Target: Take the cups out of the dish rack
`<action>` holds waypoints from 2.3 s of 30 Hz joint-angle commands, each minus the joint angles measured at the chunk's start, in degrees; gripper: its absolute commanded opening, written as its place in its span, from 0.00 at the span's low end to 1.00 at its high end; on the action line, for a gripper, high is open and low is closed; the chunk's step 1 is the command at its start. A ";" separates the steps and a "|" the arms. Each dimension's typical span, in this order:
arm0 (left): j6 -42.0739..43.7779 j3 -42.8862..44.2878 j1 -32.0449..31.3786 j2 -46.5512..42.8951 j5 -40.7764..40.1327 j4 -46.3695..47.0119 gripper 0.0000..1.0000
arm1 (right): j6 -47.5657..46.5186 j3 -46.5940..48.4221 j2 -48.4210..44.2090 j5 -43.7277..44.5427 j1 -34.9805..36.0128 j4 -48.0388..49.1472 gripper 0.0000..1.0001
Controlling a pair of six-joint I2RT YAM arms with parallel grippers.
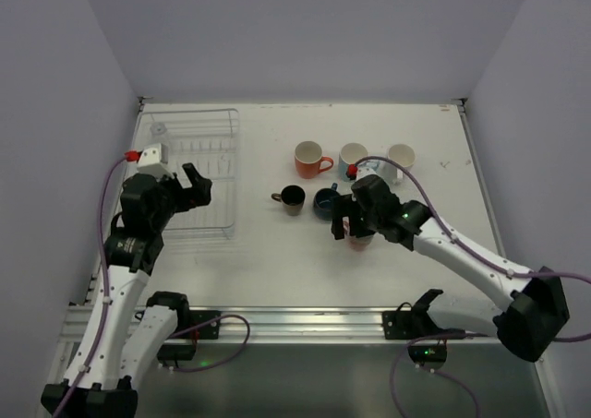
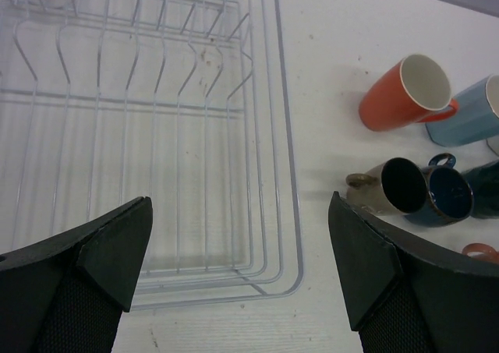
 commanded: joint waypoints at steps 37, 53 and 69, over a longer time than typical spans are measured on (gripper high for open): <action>5.24 51.11 16.00 77.68 -14.26 15.32 0.80 | 1.80 -16.30 -30.78 -20.61 3.30 27.01 0.87; 5.94 56.48 17.58 85.50 -13.56 15.68 0.64 | 1.71 -16.65 -28.05 -21.05 3.21 27.01 0.86; 3.57 51.74 17.40 77.18 -7.32 19.37 0.12 | 2.41 -14.54 -24.36 -22.89 3.39 29.21 0.86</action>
